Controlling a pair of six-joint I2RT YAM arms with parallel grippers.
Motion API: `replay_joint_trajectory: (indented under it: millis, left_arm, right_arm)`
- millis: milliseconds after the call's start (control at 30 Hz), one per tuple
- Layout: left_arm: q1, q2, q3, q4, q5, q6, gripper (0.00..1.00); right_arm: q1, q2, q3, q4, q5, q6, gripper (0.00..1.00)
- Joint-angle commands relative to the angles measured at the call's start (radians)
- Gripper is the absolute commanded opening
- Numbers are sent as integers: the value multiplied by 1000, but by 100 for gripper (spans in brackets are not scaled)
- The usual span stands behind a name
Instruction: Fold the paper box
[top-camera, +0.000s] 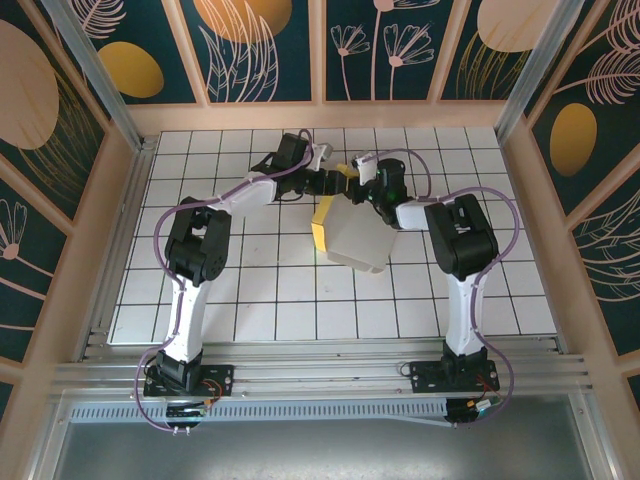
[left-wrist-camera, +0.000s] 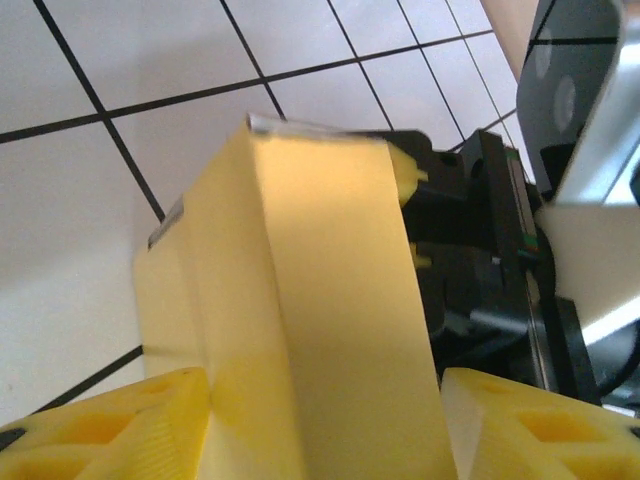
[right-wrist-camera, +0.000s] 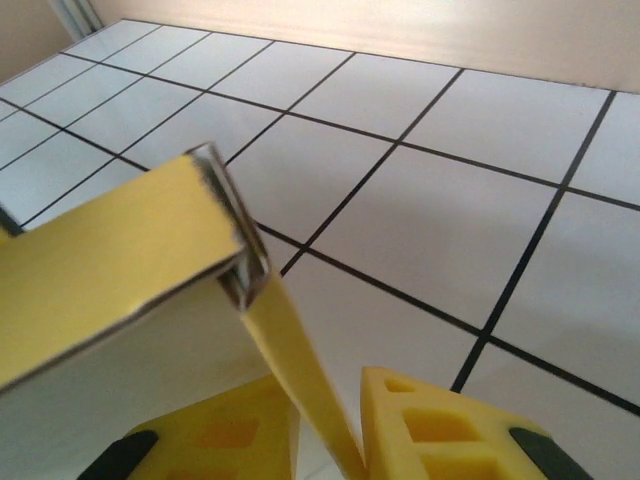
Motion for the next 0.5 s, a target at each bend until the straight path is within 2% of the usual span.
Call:
replay_joint_trajectory:
  millis: [0,100,233,333,467]
  left_arm:
    - [-13,-59,-7,22,44,-8,64]
    - [-13,-73,-6,26,44,-17,66]
    - [-11,-100,-17,27,32,-17,73]
    - [-9,-121,-25,30,22,-20,79]
    - [-3,-159,-45,25,-10,-27,85]
  right_arm:
    - [21,-62,-39,50,-38,-3,24]
    - [7,-78,-44,20,-38,-6,25]
    - [-8,-113,-83,33,-54,-16,25]
    - [-15,-123,-101,49,-80,-32,10]
    - [-16,-141,-114,41,-87,-62,3]
